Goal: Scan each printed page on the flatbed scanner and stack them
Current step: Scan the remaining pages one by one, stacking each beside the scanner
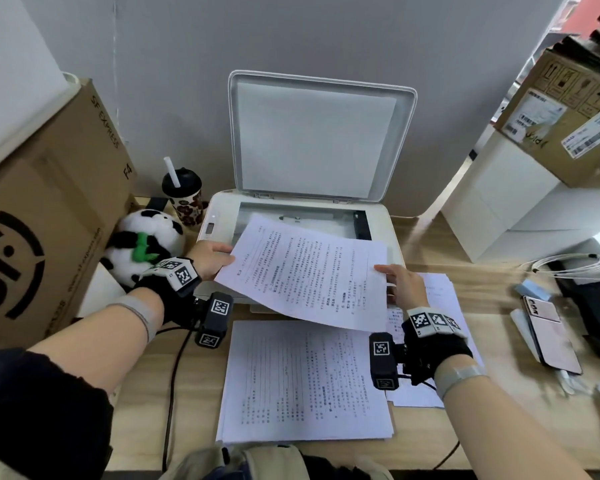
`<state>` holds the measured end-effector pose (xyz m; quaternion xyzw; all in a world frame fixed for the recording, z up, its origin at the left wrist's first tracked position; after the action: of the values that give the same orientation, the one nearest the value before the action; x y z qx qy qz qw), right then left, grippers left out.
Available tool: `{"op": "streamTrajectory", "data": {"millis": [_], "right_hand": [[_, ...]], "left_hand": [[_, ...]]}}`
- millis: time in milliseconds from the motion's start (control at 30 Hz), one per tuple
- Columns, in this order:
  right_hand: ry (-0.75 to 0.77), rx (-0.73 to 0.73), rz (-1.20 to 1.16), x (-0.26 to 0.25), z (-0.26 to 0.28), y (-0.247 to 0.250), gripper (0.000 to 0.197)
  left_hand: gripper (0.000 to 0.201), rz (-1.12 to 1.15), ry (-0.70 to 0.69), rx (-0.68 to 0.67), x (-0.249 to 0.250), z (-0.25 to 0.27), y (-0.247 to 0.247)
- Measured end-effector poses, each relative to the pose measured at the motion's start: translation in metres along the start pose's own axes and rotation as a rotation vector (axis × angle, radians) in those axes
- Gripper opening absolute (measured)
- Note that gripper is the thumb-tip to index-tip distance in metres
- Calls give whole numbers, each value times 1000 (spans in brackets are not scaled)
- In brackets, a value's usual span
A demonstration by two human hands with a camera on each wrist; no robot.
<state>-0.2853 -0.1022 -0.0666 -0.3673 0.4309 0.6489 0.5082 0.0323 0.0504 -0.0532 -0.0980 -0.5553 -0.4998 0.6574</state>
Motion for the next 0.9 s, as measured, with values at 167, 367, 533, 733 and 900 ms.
{"op": "streamTrajectory", "data": {"millis": [167,367,533,733,900], "right_hand": [[30,-57,151,2,9,8,27],[34,-72,362,12,8,23,15],[45,95,178,26,5,46,12],[-98,271,-242,52,12,73,29],[-235,430,-241,85,17,96,30]], "left_hand": [[33,16,-36,106,2,5,-3],[28,299,35,165,4,10,-14],[20,406,48,44,9,20,-28],[47,452,282,-509,-1,29,-48],[51,87,265,-810,-13,55,-76]]}}
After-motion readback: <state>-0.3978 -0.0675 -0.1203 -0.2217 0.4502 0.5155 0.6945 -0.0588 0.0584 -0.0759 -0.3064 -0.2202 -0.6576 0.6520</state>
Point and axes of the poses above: each hand's wrist, its own z-axis away from the middle knuckle, its own y-axis out of the back of the hand, x = y × z, the point moved 2 cm from there along -z, towards the middle knuckle, and after that the axes turned 8 degrees about x, right-handed, at the moved point
